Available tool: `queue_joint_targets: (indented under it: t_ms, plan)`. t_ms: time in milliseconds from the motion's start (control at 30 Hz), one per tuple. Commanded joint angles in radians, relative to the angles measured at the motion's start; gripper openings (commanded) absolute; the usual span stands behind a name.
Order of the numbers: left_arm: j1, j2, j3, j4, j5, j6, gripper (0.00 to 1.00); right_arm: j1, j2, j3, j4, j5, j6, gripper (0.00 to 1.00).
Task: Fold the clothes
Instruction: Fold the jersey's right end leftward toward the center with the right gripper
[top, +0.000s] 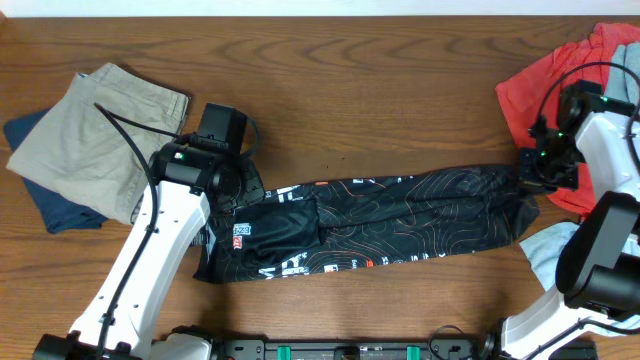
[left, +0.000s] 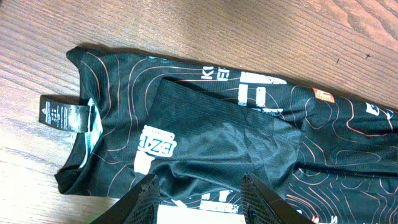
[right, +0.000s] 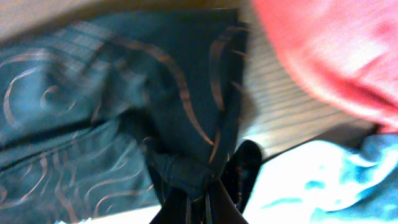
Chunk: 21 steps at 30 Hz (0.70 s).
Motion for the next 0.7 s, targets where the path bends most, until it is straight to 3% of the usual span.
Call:
queue_joint_targets:
  t_ms: [0,667]
  plan:
    - [0.003,-0.002,0.015,-0.002,-0.013,0.009,0.44,0.063,-0.012,0.011,-0.029,-0.08,0.041,0.01]
    - [0.003,-0.002,0.015,-0.006,-0.013,0.01,0.44,0.588,-0.012,0.011,-0.091,-0.179,0.343,0.01]
